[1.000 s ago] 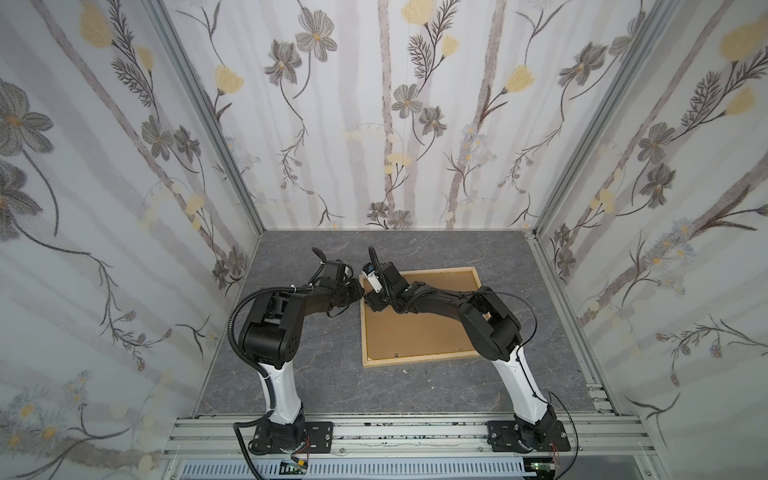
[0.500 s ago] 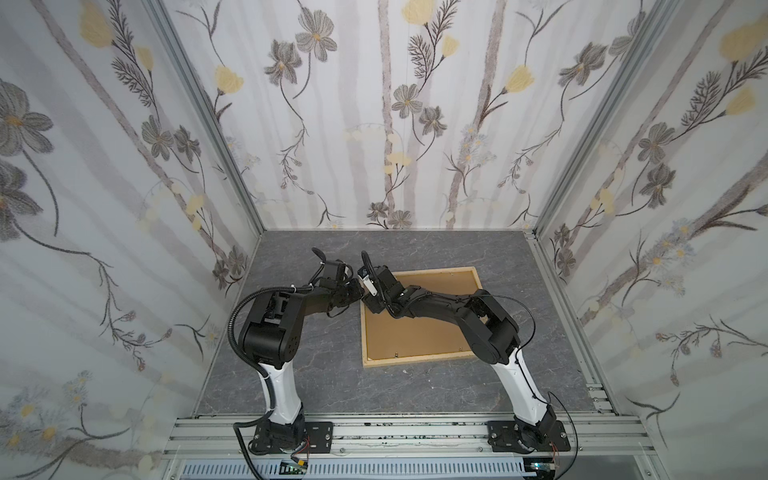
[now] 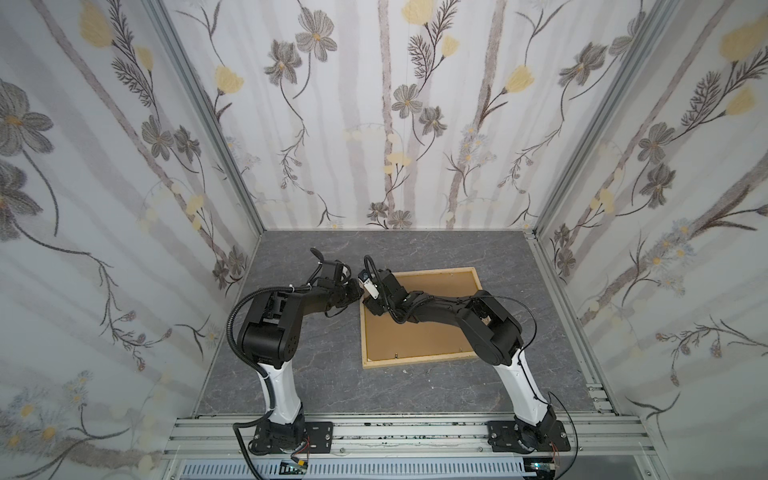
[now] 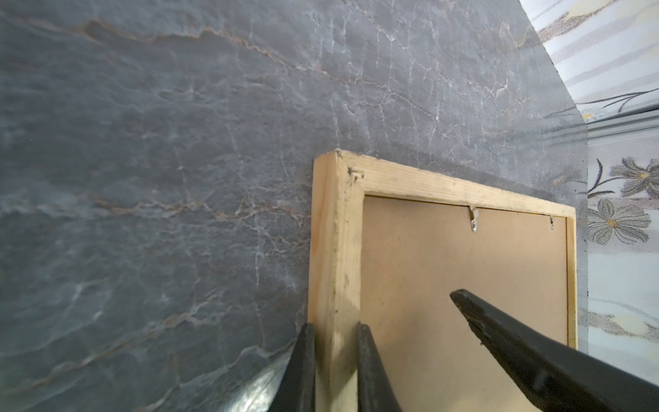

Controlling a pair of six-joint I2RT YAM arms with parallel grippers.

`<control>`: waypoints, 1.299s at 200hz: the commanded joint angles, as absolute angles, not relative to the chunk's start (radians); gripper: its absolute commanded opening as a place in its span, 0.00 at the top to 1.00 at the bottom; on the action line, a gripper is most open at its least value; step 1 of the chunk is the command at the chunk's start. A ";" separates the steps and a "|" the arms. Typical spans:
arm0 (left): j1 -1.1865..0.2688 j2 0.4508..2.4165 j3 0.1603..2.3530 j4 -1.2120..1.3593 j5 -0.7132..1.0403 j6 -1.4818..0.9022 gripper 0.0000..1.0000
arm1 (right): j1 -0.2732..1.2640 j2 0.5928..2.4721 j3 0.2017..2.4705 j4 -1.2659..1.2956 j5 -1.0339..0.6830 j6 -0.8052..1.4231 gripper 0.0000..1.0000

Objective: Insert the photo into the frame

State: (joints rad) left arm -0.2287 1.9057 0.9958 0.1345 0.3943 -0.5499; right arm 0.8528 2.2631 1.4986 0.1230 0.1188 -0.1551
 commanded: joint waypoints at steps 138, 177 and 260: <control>-0.229 1.946 1.003 0.000 0.381 -0.560 0.94 | 0.827 2.232 1.409 -0.126 -0.371 -0.239 0.25; -0.221 1.944 1.006 -0.009 0.382 -0.553 0.93 | 0.745 2.163 1.411 -0.101 -0.340 -0.071 0.25; -0.219 1.933 1.003 -0.005 0.382 -0.558 0.93 | 0.765 2.139 1.462 -0.087 -0.095 0.186 0.28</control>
State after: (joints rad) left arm -0.2203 1.9247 1.0153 0.1261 0.4187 -0.5457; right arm 0.7666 2.1223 1.4178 -0.0570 -0.2199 0.1204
